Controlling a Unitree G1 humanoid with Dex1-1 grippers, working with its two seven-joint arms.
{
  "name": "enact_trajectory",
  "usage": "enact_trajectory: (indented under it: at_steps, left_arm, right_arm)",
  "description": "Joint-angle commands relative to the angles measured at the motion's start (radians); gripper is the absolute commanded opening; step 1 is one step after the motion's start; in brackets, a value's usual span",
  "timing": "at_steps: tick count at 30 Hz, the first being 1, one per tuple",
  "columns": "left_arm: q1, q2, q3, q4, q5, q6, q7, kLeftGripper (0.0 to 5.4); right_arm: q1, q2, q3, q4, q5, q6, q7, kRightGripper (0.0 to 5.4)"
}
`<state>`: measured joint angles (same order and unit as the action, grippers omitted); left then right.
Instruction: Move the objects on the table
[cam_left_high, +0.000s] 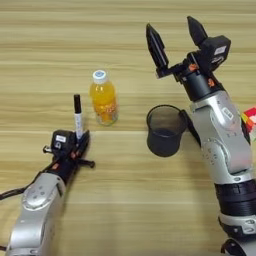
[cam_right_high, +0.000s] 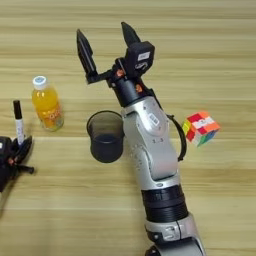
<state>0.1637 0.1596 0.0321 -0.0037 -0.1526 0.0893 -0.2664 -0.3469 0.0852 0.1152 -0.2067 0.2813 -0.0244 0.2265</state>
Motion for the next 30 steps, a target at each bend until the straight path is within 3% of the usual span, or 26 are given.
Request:
enact_trajectory:
  at_steps: [1,22,27,30]
  left_arm:
    - [-0.005,0.009,-0.009,0.021,0.032,0.008,0.012,1.52]
    - [-0.016,-0.001,0.000,0.038,0.032,-0.023,0.016,3.40]
    - [-0.017,-0.011,-0.005,0.027,0.026,-0.057,0.008,3.85]
    - [-0.016,-0.016,-0.005,0.025,0.025,-0.079,0.002,4.17]
  right_arm:
    - [-0.008,0.007,0.004,0.003,0.001,0.016,-0.001,5.40]
    - [-0.003,0.003,-0.003,0.009,-0.003,0.015,0.000,5.40]
    - [0.007,-0.013,-0.023,0.011,-0.038,0.013,-0.026,5.40]
    - [0.023,-0.036,-0.040,0.016,-0.106,0.006,-0.070,5.40]
